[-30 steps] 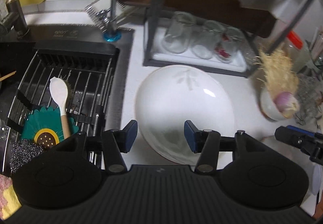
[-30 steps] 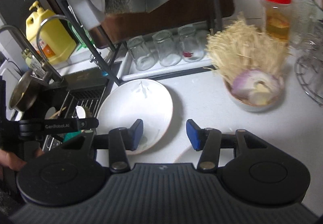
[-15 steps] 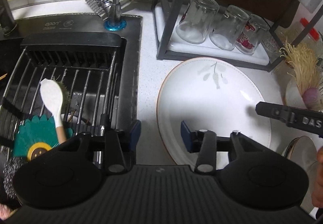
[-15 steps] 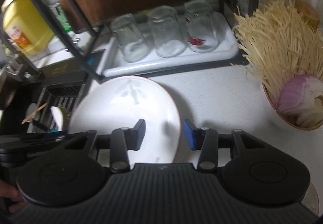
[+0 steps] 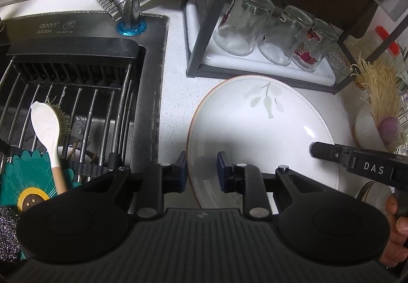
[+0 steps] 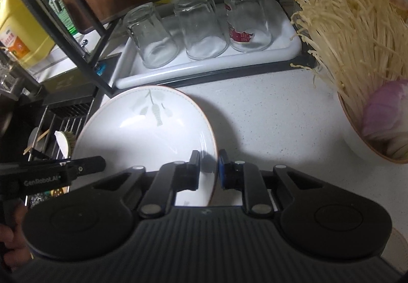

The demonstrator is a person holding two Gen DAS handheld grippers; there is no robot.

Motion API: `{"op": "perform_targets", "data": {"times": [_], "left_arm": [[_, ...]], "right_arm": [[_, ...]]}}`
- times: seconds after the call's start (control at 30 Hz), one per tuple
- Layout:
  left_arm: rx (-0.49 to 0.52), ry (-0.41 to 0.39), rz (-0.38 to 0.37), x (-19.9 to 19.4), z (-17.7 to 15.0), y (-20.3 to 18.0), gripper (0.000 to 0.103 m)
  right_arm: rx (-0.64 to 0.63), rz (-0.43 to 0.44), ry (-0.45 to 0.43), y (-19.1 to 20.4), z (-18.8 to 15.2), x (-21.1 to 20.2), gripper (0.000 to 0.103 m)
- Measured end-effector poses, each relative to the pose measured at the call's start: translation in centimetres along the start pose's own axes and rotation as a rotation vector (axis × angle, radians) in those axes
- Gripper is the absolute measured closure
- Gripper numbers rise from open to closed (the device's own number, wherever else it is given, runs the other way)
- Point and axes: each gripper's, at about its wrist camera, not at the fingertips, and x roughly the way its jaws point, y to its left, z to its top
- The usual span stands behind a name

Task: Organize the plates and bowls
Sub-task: 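Lift the deep plate and carry it toward the plate stack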

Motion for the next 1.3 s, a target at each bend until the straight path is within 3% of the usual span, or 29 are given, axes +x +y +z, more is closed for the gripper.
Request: {"op": "perform_targets", "data": {"times": [0.3,0.5,0.97,1.3], "left_arm": [[-0.032,0.028,-0.036,-1.8,-1.1,0.2,0.076],[-0.054,0.006,-0.061,-4.6,-1.7,-0.5,0.076],[-0.039,-0.083,-0.120,-11.2,-1.6,-3.8,0.076],[0.029,-0.113,-0.149,-13.9,-2.2,-6.2,0.076]], "right_arm": [[0.005,0.035,0.005,-0.3,-0.9,-1.8,0.085],[0.004,0.048,-0.021,-0.2,-1.3,-4.8,0.085],[0.018,0.066,-0.178,-0.3,-1.7,-13.1,0.085],[0.065,0.060,-0.237,-1.2,-3.7,-16.7,0.085]]}}
